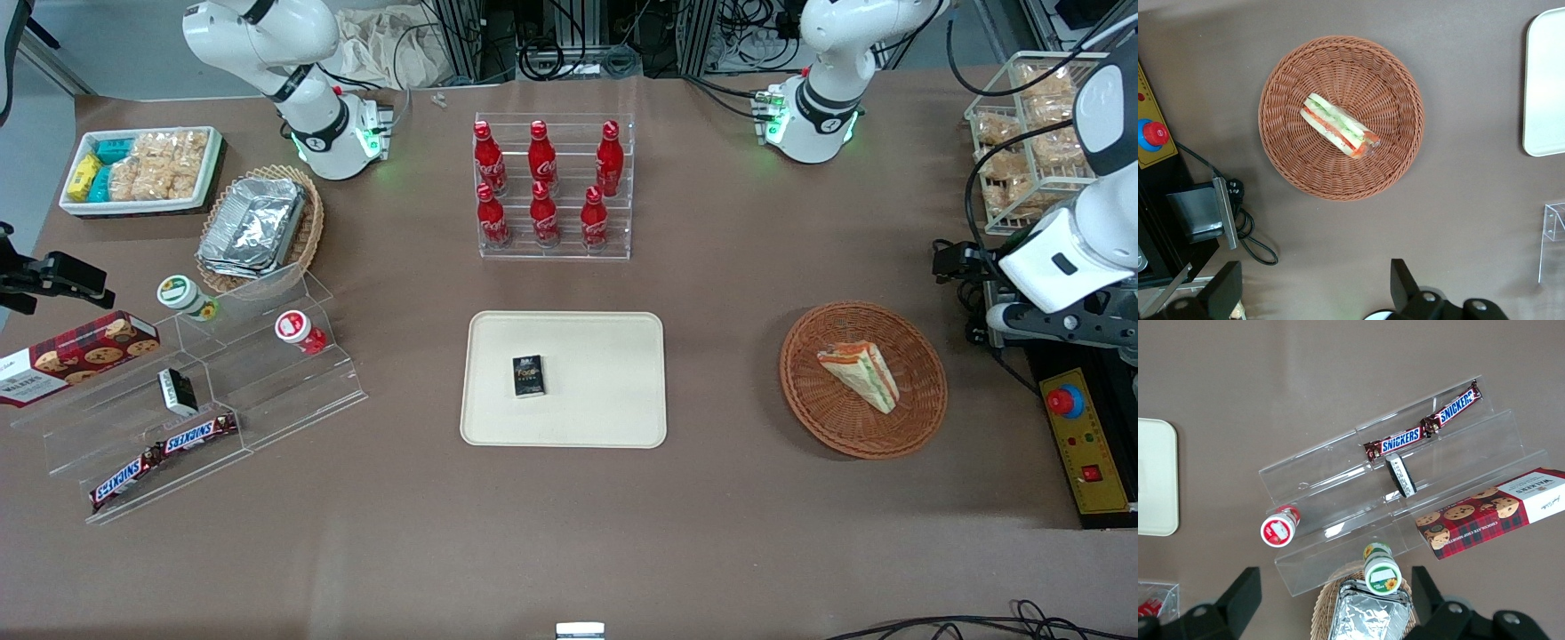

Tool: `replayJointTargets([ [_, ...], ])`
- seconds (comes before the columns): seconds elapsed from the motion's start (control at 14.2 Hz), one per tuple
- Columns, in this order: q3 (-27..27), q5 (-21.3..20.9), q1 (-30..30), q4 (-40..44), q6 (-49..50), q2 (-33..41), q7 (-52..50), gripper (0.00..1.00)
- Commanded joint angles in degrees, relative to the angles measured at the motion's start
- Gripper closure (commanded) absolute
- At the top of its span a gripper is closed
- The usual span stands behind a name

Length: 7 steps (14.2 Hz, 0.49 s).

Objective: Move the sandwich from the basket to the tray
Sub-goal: 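Move the left gripper over the wrapped sandwich in the wicker basket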

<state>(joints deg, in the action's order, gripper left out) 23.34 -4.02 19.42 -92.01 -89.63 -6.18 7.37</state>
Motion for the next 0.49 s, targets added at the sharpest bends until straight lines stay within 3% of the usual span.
replayJointTargets([
  [0.0,-0.22,-0.29,-0.08,-1.33,-0.63,1.25,0.72,0.00],
  [0.14,-0.22,-0.29,0.01,-1.25,-0.54,0.03,0.20,0.00],
  [0.28,-0.31,-0.20,0.27,-2.73,-0.89,-1.12,-9.41,0.00],
  [0.42,-0.66,-0.02,0.71,-9.47,-6.91,1.24,-14.65,0.00],
])
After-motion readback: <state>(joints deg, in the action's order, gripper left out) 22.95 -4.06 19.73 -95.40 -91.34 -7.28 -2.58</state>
